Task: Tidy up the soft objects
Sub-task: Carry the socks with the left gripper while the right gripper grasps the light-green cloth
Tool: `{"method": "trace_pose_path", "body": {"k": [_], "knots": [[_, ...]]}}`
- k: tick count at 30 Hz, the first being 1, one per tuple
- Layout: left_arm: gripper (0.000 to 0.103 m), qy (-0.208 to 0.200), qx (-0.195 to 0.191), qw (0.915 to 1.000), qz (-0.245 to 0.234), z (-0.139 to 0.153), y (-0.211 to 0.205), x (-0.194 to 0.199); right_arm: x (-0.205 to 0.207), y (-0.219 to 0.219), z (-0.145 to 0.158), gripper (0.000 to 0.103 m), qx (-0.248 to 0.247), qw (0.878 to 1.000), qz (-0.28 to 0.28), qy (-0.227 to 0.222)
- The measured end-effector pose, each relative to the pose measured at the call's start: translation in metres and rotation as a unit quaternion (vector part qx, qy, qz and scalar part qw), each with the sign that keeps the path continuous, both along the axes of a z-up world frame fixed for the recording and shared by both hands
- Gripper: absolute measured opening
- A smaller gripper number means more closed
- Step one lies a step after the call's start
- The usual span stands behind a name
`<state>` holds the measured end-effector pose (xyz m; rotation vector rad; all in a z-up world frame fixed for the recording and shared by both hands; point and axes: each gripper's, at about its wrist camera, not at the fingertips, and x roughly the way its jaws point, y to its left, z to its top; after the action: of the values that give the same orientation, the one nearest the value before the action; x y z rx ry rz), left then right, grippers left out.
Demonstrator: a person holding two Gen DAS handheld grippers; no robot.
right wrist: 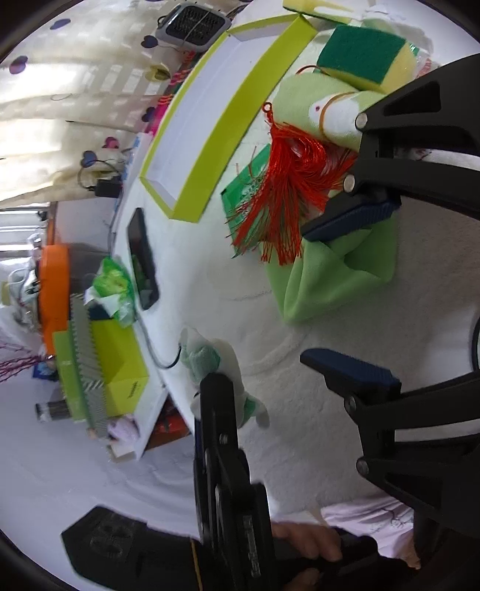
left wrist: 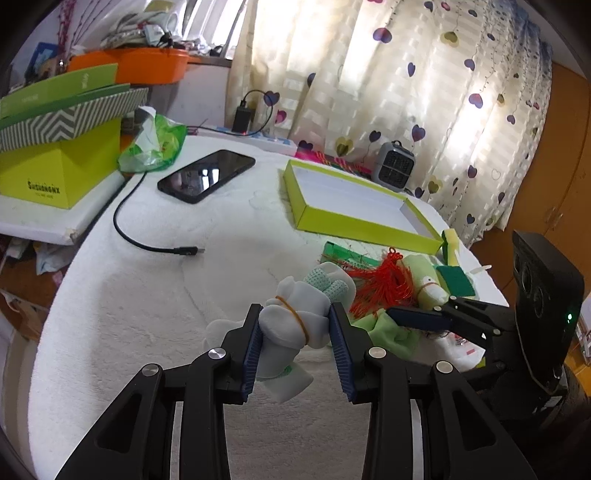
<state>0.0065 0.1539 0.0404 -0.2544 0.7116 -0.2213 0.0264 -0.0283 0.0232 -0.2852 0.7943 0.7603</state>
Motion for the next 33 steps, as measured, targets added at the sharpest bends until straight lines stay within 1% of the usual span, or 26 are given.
{"method": "trace_pose_path", "body": {"k": [3, 6, 8, 10, 12, 16, 19, 22, 26, 30, 33], "knots": [[0.034, 0.009, -0.001, 1.0, -0.002, -0.004, 0.001, 0.005, 0.006, 0.004, -0.003, 0.054, -0.008, 1.0, -0.005, 0.007], [0.034, 0.011, -0.002, 0.9999, -0.006, -0.006, 0.002, 0.008, 0.01, 0.009, -0.006, 0.049, -0.025, 1.0, -0.011, 0.007], [0.034, 0.014, -0.003, 0.9999, -0.007, -0.006, 0.002, 0.011, 0.012, 0.01, -0.008, 0.044, -0.032, 0.999, -0.016, 0.006], [0.034, 0.017, -0.003, 0.9998, -0.009, -0.007, 0.001, 0.013, 0.013, 0.012, -0.007, 0.035, -0.038, 0.999, -0.021, 0.003], [0.034, 0.018, -0.003, 0.9998, -0.01, -0.008, 0.001, 0.015, 0.014, 0.012, -0.008, 0.032, -0.044, 0.999, -0.024, 0.001], [0.034, 0.016, -0.004, 0.9998, -0.01, -0.007, 0.001, 0.015, 0.014, 0.011, -0.006, 0.021, -0.038, 0.999, -0.021, 0.003], [0.034, 0.015, -0.002, 0.9998, -0.009, -0.005, -0.001, 0.014, 0.011, 0.008, -0.001, 0.017, -0.022, 1.0, -0.02, 0.002], [0.034, 0.01, -0.002, 0.9999, -0.011, -0.002, -0.002, 0.011, 0.005, 0.004, 0.007, 0.015, -0.002, 1.0, -0.016, -0.004], [0.034, 0.007, -0.002, 0.9999, -0.012, 0.0, -0.003, 0.009, -0.01, -0.003, 0.014, 0.015, 0.023, 1.0, 0.007, -0.008], [0.034, 0.007, -0.001, 0.9999, -0.015, 0.001, -0.006, 0.006, -0.021, -0.011, 0.014, 0.015, 0.046, 0.998, 0.034, 0.009], [0.034, 0.006, 0.002, 0.9999, -0.016, 0.003, -0.008, 0.005, -0.025, -0.02, 0.015, 0.015, 0.06, 0.998, 0.031, 0.015]]}}
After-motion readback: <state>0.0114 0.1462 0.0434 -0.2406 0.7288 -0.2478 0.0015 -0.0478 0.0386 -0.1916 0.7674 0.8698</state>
